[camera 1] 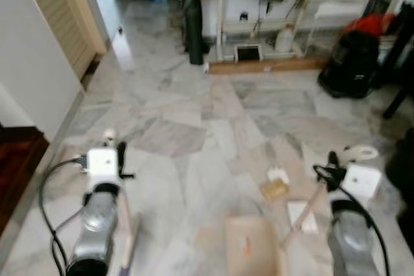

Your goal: Sweep floor

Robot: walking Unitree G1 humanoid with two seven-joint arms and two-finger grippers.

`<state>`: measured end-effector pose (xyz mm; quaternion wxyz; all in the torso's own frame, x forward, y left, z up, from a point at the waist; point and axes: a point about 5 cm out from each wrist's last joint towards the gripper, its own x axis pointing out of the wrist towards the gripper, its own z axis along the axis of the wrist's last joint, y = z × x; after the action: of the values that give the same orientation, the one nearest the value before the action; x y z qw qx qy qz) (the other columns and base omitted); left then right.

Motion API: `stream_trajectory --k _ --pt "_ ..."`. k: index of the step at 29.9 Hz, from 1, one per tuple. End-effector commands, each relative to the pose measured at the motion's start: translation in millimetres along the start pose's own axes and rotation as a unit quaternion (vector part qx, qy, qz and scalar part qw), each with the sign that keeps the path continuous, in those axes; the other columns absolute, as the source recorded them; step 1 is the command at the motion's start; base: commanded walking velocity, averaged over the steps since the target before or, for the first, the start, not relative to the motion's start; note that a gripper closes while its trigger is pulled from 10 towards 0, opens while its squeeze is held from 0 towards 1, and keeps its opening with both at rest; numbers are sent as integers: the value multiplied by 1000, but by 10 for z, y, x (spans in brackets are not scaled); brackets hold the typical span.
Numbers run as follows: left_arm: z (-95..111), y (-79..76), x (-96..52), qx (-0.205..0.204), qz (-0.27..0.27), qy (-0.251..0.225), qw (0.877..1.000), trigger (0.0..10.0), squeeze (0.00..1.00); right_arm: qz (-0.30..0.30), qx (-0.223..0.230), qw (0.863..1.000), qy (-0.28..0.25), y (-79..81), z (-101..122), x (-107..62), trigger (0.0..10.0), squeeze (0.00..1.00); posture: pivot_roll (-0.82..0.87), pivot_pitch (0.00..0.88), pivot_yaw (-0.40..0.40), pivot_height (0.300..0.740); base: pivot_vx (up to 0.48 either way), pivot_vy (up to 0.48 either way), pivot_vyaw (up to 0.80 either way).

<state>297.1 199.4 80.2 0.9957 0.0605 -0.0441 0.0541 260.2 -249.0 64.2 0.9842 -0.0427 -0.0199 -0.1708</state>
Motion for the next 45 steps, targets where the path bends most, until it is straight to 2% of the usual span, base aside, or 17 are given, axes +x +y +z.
stream_trajectory --k 1,13,45 --pt "106 95 44 6 9 -24 1000 10000 0 7 8 1000 -27 58 109 39 10000 0 -78 0 30 740 356 0 0" --pt "115 45 60 3 -1 -25 1000 10000 0 8 9 1000 -27 66 108 43 10000 0 -79 0 35 740 356 0 0" --pt "104 54 49 -2 9 -25 1000 10000 0 12 7 999 -29 62 131 58 10000 0 -79 0 21 740 356 0 0"
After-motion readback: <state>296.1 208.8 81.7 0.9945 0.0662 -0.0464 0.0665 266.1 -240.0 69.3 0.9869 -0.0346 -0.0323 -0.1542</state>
